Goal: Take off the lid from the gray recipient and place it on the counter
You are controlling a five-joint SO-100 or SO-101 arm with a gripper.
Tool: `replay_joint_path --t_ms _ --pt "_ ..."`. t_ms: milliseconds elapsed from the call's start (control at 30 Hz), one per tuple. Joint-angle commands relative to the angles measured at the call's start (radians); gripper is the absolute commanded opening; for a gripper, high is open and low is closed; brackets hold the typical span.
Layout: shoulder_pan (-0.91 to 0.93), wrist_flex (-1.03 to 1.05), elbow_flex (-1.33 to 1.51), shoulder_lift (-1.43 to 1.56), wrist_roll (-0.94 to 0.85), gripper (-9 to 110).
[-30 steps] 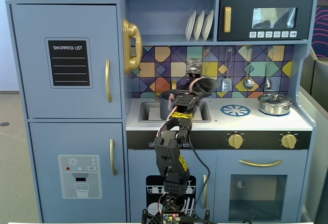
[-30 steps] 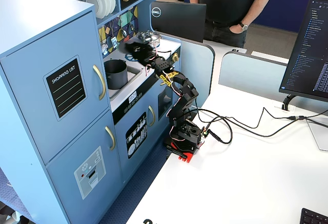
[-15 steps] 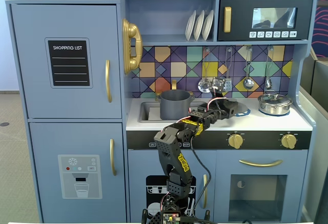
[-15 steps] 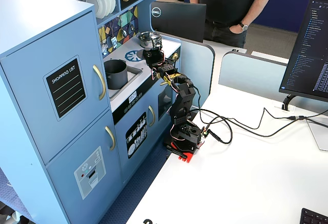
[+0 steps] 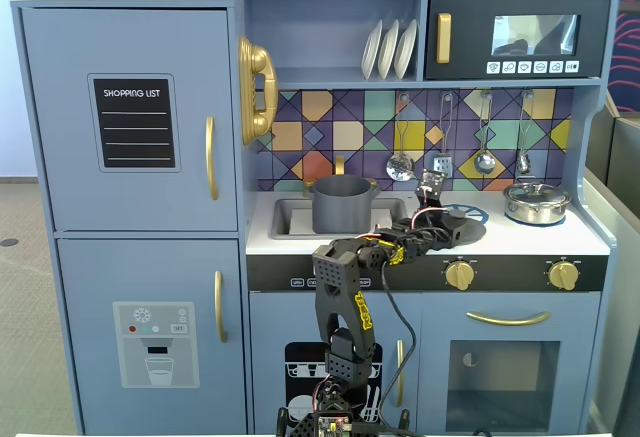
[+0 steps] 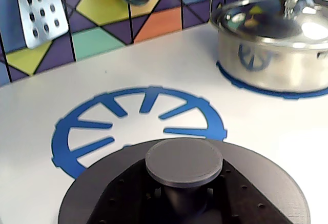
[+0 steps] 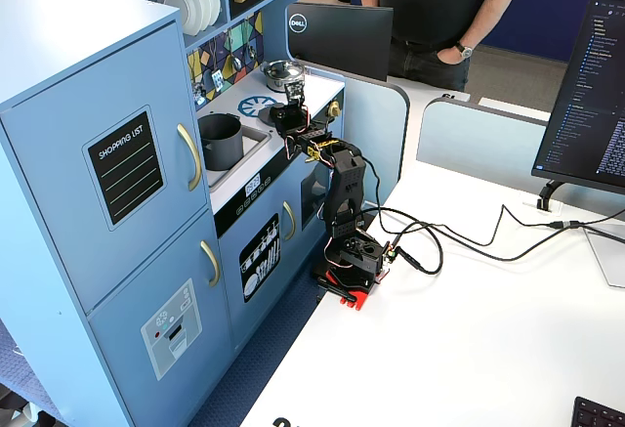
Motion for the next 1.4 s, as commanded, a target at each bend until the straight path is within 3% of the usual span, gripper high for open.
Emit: replay_joint_path --t_ms 0,133,267,467,900,1033,1233,1367 --pt "-0.008 -0.046 -0.003 -0.008 -0.021 0" --pt "-0.003 -0.052 0.014 -0.014 -0.029 1" --pt "0.014 -0.041 0.052 0.006 -0.075 23" --pt "0.035 -0.035 0.061 0.029 -0.083 36" --pt "0.017 0.092 -0.069 0.218 0.003 39" --pt "-0.046 0.333 -0.061 0.449 0.025 33" --pt "-0.241 1.197 -0.084 0.876 0.143 2" --pt "-0.383 1.442 0.069 1.066 0.114 0"
